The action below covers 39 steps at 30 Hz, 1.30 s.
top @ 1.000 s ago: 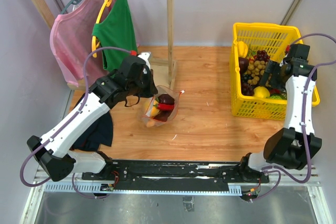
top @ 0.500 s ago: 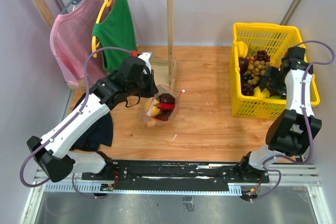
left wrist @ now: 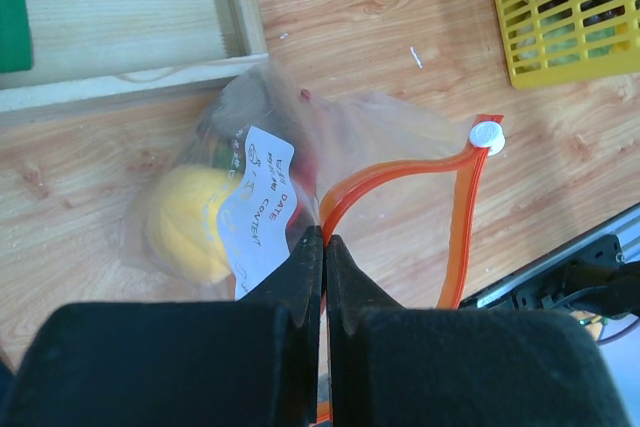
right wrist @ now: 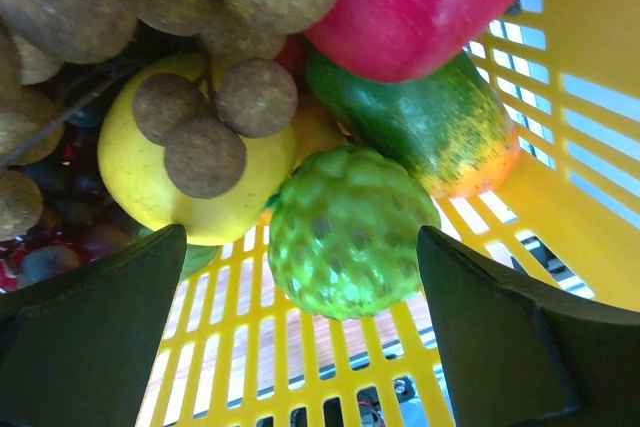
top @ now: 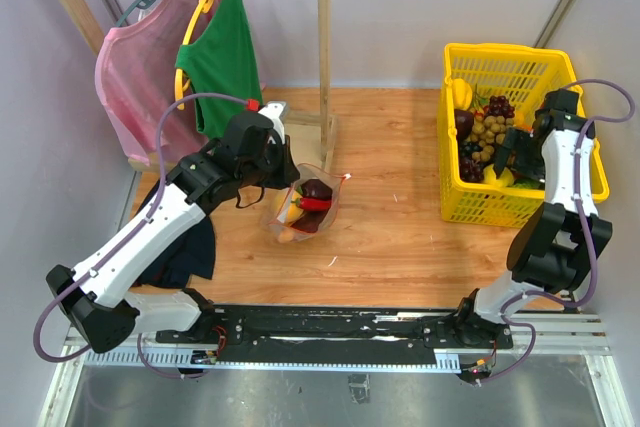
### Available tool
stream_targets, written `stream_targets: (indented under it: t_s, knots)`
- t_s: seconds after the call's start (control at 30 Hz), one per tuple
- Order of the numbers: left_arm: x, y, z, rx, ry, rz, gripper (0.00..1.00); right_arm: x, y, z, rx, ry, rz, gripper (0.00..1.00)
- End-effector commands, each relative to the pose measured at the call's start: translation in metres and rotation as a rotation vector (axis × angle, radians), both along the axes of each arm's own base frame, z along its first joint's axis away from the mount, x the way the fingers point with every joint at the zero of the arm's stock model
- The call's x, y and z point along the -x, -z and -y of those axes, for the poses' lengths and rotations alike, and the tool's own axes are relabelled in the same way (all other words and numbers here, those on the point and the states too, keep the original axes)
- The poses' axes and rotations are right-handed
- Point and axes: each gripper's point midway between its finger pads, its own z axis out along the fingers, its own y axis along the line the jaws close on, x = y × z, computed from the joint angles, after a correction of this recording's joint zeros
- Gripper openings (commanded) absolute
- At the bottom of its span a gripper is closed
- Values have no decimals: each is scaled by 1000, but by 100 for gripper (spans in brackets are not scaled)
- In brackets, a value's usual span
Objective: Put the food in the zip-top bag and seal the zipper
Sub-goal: Pick up the fake fruit from the bin.
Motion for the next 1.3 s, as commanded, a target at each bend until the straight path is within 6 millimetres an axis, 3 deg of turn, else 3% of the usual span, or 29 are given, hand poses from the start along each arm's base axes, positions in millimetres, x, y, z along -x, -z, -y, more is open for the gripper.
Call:
stream_targets:
  t_s: [0.0,0.27,0.53,0.67,0.8,0.97,1.07,1.27]
  knots:
    - [0,-17,5,48,23,60,0,26,-14,21,103,61,-61,100]
    - [1,-18,3,45,21,65,0,36,-18,30,199,80,-96,99]
    - [3,-18,0,49,18,71,0,36,29,6,46,14,-174,98]
    - [4,-19,1,52,19,73,0,36,42,-4,-24,-7,-210,98]
    - [4,-19,1,55,18,72,0,35,38,-2,-16,-2,-201,98]
    - [4,-20,2,59,21,70,0,34,26,-3,-11,0,-167,77]
    - [3,-22,2,60,20,70,0,31,9,-3,5,6,-111,66]
    - [1,-24,3,63,11,72,0,26,-30,-7,37,7,23,56]
